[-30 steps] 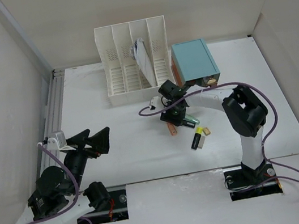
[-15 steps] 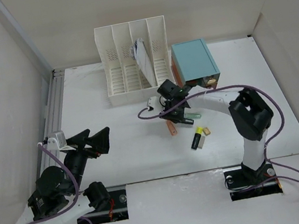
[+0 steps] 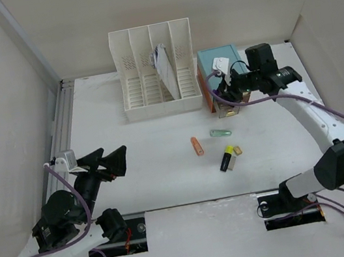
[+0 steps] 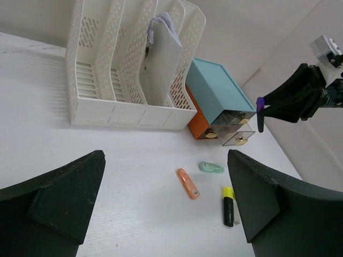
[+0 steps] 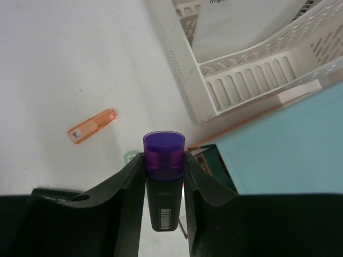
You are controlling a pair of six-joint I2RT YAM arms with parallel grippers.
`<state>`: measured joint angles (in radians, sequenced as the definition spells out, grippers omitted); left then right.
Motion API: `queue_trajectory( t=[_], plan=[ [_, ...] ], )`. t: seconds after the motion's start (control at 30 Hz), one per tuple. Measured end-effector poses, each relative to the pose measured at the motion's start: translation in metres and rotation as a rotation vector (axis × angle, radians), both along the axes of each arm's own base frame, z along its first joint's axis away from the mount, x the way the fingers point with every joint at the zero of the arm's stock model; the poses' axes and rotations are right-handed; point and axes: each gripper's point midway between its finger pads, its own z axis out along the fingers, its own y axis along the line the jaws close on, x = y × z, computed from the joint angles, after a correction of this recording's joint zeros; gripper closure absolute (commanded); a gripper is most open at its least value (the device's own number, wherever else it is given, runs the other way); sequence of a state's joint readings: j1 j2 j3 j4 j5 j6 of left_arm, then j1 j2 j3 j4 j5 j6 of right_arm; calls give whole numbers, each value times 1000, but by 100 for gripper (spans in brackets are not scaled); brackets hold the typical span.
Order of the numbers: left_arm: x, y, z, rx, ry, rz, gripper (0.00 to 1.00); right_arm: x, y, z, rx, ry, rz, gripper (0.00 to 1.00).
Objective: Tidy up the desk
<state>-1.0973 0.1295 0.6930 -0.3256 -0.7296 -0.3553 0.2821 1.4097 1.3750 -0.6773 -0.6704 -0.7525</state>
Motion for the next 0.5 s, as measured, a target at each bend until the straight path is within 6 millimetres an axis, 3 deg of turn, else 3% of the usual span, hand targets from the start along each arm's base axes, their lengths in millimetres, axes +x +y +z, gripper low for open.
queue_trajectory(
  t=[0.27,0.5],
  plan=[
    [1,-1,-1,6,3,0,3,-6,1,-13,30,-36,118,97],
    [1,-1,-1,6,3,0,3,4,-1,-14,51,-83,153,98]
  ],
)
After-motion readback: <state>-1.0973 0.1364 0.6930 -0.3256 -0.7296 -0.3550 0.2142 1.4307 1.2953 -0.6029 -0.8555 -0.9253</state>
